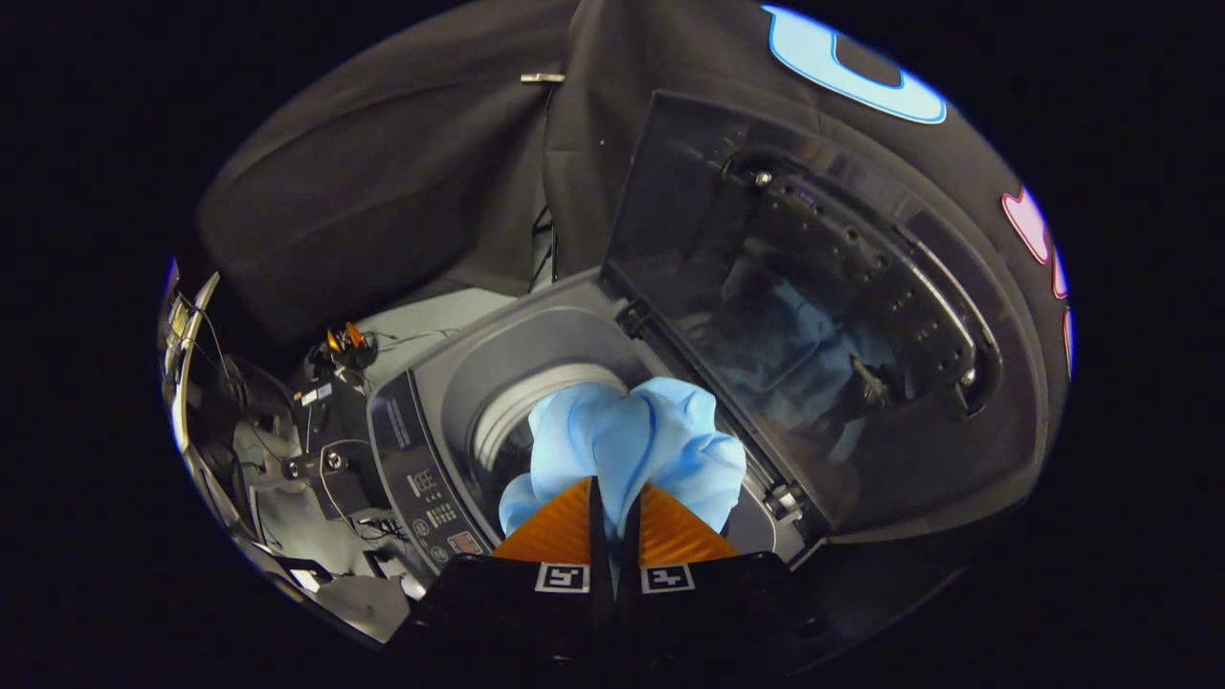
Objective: Put the clothes into the washing machine and then close the washing machine lid.
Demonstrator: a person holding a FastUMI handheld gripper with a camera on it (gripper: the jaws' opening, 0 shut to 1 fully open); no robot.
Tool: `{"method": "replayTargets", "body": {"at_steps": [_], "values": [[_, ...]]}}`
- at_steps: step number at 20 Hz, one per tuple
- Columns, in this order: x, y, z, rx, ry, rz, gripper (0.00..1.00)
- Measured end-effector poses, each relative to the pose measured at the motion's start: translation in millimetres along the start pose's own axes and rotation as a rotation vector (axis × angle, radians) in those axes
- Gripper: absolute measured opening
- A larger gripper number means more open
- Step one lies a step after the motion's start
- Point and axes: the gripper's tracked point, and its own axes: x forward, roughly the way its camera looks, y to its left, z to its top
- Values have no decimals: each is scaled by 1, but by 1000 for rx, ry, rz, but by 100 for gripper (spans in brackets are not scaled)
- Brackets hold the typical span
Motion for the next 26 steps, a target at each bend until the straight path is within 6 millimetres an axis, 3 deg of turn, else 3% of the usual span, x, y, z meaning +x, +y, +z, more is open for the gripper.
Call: {"method": "replayTargets", "body": {"at_steps": [2, 5, 9, 13, 18, 22, 26], "values": [[2, -1, -5, 4, 24, -1, 6], [-3, 0, 4, 10, -8, 8, 22], [-9, 0, 13, 33, -53, 13, 99], [-17, 1, 30, 40, -124, 24, 100], [-49, -1, 82, 41, -363, 31, 100], [-93, -16, 129, 92, -605, 24, 100], [-145, -53, 163, 185, -861, -32, 99]]}}
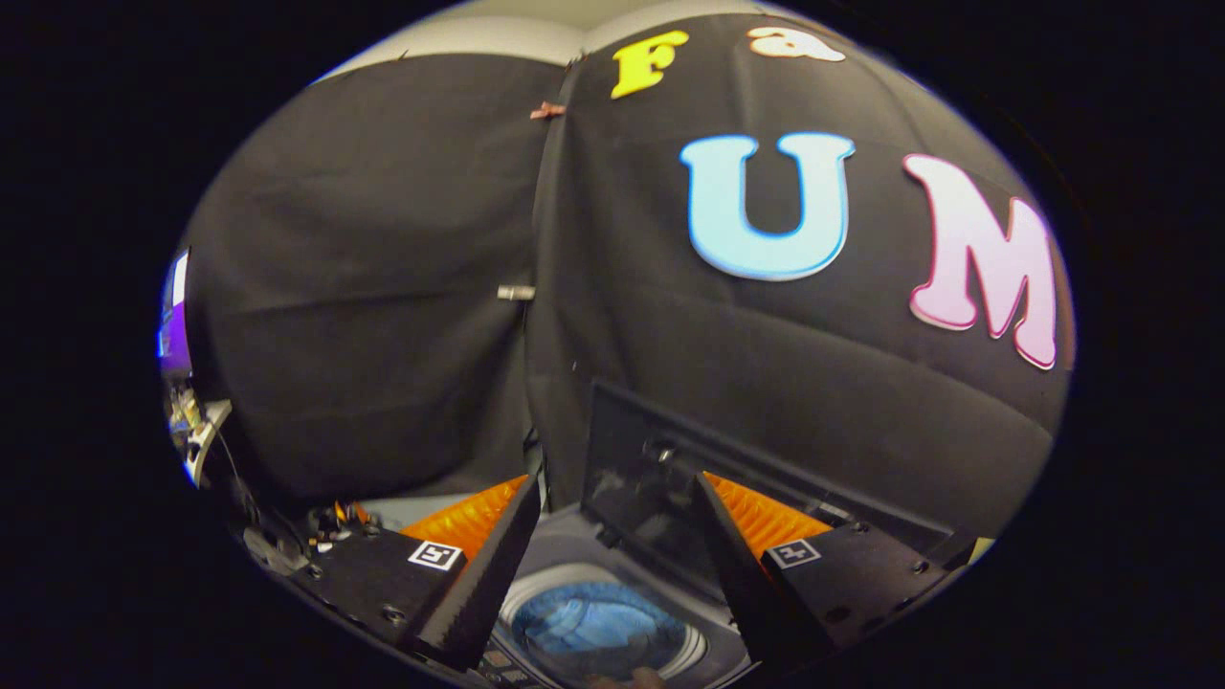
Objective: Put the clothes into the washing machine and then close the washing machine lid.
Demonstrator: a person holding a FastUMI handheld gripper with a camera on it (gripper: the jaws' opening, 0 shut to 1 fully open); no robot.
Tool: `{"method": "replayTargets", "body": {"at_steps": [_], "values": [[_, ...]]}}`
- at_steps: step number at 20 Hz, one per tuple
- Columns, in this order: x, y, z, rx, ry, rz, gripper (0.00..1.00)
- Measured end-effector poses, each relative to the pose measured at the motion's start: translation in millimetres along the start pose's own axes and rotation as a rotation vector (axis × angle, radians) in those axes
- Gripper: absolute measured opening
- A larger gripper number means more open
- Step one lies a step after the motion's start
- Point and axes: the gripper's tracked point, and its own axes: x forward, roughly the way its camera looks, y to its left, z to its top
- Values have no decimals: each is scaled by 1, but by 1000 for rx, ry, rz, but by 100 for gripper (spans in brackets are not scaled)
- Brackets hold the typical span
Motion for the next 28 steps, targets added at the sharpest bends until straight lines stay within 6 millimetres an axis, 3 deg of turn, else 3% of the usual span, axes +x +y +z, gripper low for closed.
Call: {"method": "replayTargets", "body": {"at_steps": [8, 14, 22, 28], "values": [[1, -98, 37, 62, -173, -326, 99], [2, -150, 24, 91, -141, -527, 99], [22, -190, -20, 182, 24, -633, 99], [21, -194, -34, 215, 80, -653, 99]]}}
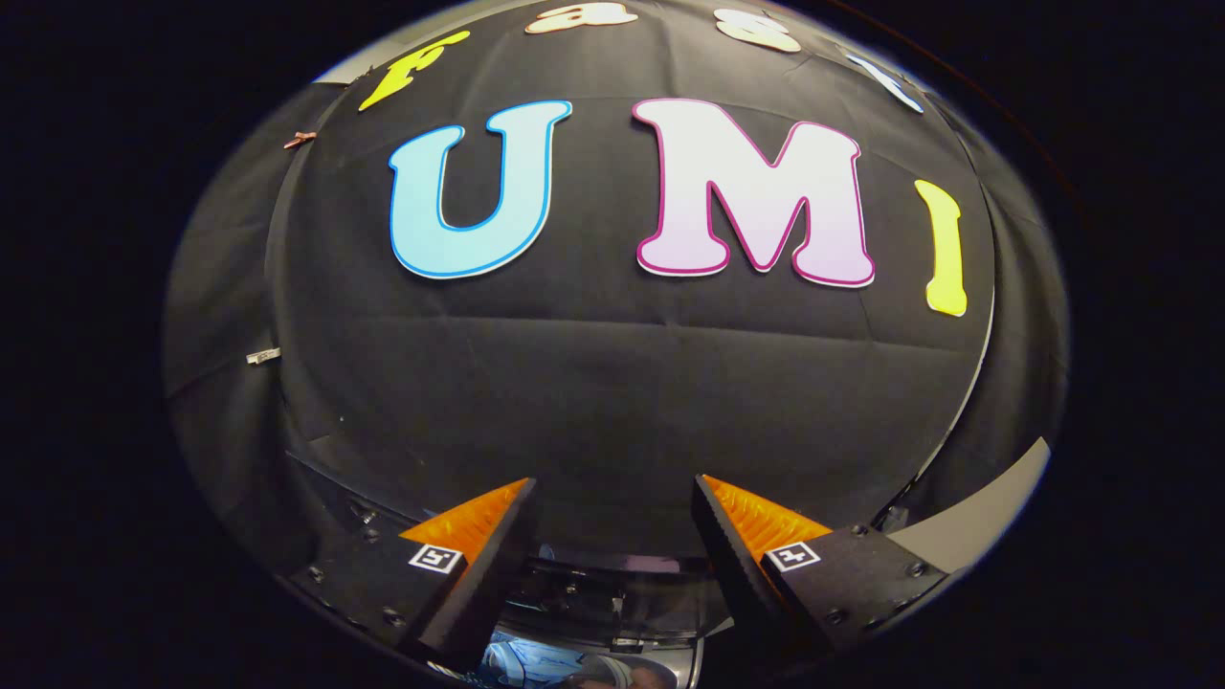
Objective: Put the clothes into the washing machine and then close the washing machine lid.
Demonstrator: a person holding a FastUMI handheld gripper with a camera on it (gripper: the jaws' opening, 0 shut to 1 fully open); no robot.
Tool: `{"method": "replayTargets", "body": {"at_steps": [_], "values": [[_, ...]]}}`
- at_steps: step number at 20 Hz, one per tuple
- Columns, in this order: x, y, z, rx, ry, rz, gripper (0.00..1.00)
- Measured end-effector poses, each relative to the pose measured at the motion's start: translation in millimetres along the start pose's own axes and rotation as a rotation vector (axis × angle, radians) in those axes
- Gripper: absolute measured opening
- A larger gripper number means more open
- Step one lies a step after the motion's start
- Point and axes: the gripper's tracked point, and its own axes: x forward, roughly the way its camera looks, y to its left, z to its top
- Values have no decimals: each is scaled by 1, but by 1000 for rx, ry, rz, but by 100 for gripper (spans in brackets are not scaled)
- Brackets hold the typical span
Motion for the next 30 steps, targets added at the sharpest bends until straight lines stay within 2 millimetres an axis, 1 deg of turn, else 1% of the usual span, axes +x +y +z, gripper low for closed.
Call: {"method": "replayTargets", "body": {"at_steps": [4, 9, 11, 16, 19, 24, 26, 28, 30], "values": [[-1, 1, -5, 50, 27, 5, 98], [-18, 3, -10, 33, 56, 13, 100], [-34, 4, -15, 30, 65, 14, 100], [-64, 7, -25, 21, 77, 12, 100], [-82, 11, -34, 20, 88, 12, 100], [-115, 16, -57, -1, 123, 7, 100], [-126, 24, -74, -25, 166, 25, 100], [-134, 30, -98, -51, 241, 34, 99], [-139, 32, -112, -39, 268, 50, 100]]}}
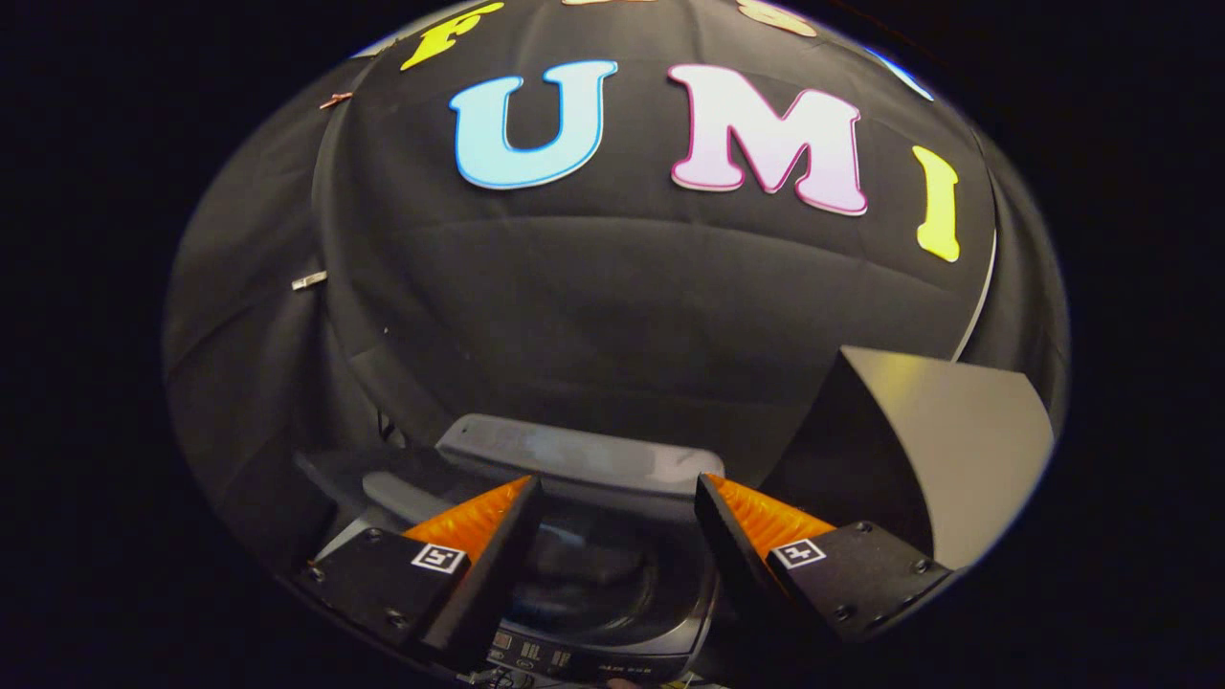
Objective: Put the clothes into the washing machine and then close the washing machine lid.
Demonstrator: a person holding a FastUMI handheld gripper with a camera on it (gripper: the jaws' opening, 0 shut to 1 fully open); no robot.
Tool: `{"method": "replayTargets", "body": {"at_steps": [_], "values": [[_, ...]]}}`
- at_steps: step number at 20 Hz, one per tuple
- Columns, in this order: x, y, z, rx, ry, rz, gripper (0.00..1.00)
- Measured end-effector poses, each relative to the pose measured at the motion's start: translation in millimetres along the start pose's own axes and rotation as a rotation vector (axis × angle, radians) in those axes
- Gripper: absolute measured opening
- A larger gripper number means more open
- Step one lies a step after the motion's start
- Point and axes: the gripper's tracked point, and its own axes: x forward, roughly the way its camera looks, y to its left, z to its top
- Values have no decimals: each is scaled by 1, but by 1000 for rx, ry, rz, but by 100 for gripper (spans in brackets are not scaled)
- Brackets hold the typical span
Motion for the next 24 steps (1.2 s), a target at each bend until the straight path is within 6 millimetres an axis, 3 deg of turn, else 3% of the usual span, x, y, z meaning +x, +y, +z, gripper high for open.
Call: {"method": "replayTargets", "body": {"at_steps": [5, 14, 18, 24], "values": [[-25, 13, -5, -22, -26, 47, 100], [-97, 8, 22, -50, -183, 115, 100], [-146, 3, 42, -57, -277, 145, 99], [-246, -21, 69, -50, -471, 185, 99]]}}
